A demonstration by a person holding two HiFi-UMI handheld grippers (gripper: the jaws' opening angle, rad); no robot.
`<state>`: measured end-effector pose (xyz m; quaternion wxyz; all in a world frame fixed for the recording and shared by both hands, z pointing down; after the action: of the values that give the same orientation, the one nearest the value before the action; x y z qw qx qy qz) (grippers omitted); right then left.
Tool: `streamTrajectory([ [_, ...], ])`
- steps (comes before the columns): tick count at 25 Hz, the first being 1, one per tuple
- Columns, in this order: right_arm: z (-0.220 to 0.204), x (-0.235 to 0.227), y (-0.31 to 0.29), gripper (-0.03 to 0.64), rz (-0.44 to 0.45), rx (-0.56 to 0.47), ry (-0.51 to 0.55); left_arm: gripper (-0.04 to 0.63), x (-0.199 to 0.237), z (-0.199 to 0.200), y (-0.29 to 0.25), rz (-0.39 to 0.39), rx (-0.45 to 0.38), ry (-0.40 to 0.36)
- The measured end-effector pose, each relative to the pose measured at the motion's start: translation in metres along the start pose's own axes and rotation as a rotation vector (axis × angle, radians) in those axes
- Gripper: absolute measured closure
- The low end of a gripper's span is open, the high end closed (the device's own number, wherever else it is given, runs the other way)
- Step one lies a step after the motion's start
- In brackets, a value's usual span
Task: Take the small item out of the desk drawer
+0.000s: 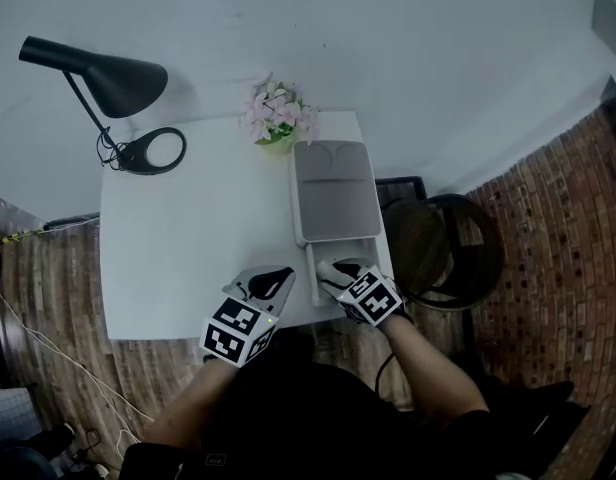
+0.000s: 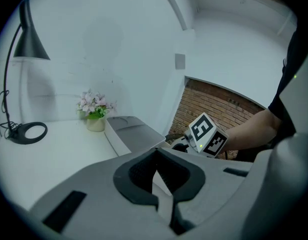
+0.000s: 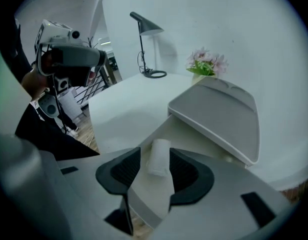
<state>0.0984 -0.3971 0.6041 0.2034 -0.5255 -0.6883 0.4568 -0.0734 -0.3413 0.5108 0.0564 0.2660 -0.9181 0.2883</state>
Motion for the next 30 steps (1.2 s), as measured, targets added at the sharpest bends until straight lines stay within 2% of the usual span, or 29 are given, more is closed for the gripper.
streamTrajectory([
  [6,-0.002,-0.007,-0.023,0.437,-0.001,0.167,0.028,0.588,0.015,-0.004,0.007,0.014,0.002,0.021],
  [11,0.0,-0.011,-0.032,0.44,0.004,0.19,-0.013,0.588,0.029,-0.011,0.012,0.013,0.015,0.036],
  [19,0.004,-0.006,-0.036,0.446,-0.039,0.233,0.006,0.588,0.04,-0.018,0.01,-0.041,0.026,0.033],
  [26,0.005,-0.005,-0.015,0.453,-0.074,0.17,-0.09,0.588,0.038,-0.013,0.007,-0.118,0.026,-0.005],
  [30,0.005,-0.007,0.003,0.454,-0.093,0.071,-0.16,0.588,0.039,-0.002,0.01,-0.144,0.009,-0.044],
])
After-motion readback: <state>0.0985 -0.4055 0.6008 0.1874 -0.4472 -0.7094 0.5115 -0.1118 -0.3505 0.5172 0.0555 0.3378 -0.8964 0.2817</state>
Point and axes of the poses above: the fingertips, and each gripper's own axes: y backward along the fingers, x to its left, z out of its top, the point moved 8 cm from there along y, backward along the fingers, and after that the axes turned 7 degrees about z, right-handed, at the moved point
